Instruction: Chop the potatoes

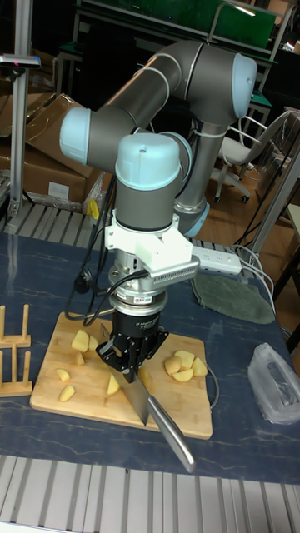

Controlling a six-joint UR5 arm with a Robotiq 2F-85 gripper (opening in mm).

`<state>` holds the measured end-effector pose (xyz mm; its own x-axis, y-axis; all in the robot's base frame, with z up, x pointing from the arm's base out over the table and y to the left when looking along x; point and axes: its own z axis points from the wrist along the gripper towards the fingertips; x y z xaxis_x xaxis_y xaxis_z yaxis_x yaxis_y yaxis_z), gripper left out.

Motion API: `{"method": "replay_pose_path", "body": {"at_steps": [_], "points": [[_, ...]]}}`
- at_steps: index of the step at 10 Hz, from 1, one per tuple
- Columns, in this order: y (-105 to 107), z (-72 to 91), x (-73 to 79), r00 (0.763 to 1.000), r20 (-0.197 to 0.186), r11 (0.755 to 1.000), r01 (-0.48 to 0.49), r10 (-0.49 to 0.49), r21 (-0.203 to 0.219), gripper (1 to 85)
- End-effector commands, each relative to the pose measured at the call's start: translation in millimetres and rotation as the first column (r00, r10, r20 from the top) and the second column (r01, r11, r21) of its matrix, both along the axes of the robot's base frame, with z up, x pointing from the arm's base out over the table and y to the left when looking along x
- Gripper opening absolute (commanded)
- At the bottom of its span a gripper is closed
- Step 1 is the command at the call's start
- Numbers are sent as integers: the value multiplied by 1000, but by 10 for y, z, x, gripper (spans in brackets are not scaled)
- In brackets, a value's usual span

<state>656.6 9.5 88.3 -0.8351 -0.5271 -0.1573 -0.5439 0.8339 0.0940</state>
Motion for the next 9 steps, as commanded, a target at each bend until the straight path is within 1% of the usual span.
{"method": "replay_pose_path", "body": {"at_steps": [1,6,9], "points": [[50,7,-14,1000,2,1000,21,-21,15,10],[183,53,-61,998,-13,998,62,-62,19,10],[360,62,-97,995,-19,994,103,-103,25,10]]}}
